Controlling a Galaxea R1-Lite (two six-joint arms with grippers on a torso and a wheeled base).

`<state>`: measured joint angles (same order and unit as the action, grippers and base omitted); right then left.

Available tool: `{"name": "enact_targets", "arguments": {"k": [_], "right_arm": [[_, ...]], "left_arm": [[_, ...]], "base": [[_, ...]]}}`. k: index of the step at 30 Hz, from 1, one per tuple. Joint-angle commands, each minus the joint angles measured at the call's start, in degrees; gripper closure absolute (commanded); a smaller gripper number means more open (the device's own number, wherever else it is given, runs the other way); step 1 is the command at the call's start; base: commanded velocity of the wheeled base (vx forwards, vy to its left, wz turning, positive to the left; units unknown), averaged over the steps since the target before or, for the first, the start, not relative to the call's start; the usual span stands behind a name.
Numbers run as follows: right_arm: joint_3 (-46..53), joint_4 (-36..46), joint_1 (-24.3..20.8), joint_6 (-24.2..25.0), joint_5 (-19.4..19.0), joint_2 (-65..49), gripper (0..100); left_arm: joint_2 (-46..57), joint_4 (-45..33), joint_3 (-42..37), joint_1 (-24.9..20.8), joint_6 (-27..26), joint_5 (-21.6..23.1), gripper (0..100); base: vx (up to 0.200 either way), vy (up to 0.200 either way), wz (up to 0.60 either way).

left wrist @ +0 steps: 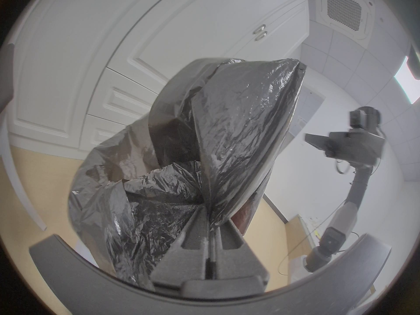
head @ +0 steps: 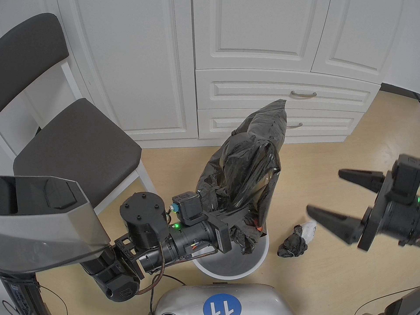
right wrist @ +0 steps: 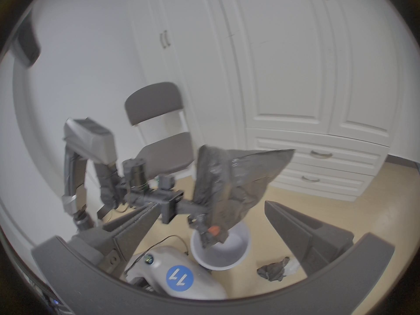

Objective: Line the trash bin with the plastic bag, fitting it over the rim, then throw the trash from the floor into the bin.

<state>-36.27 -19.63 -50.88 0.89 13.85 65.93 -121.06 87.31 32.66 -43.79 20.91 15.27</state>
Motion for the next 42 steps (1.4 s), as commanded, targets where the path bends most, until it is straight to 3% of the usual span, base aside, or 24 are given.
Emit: {"name": "enact_targets", "arguments": {"k": [1, 5, 15, 17, 20, 34, 42], "right_arm": [[-2.9, 0.9, 20.0, -0.2, -12.2, -4.0, 100], [-4.6, 1.3, 28.7, 0.3, -20.6, -1.9, 100], [-7.5, 1.1, 39.2, 1.1, -27.5, 6.8, 100], [-9.3, 1.1, 43.8, 2.6, -31.2, 9.6, 100], [-10.8, 1.1, 46.8, 3.5, -34.3, 11.9, 100], [-13.6, 0.7, 48.6, 3.9, -35.2, 19.9, 100], [-13.9, 0.8, 50.5, 6.1, -37.5, 18.2, 100]], "left_arm": [[0.4, -0.7, 2.8, -0.2, 0.2, 7.8, 100], [2.1, -1.3, 2.5, -0.4, 0.0, 8.3, 100], [7.8, -9.8, -1.2, -1.4, -0.8, 8.3, 100], [8.3, -10.8, -5.1, -1.7, -0.8, 8.3, 100], [8.8, -10.6, -8.2, -1.7, -0.7, 8.3, 100], [6.9, -9.6, -8.7, -2.9, -0.5, 8.4, 100], [11.5, -9.3, -4.4, -8.4, -0.5, 8.4, 100]], "base": [[0.0, 0.0, 0.0], [0.0, 0.0, 0.0], [0.0, 0.0, 0.0], [0.0, 0.0, 0.0], [0.0, 0.0, 0.0], [0.0, 0.0, 0.0], [0.0, 0.0, 0.0]]}}
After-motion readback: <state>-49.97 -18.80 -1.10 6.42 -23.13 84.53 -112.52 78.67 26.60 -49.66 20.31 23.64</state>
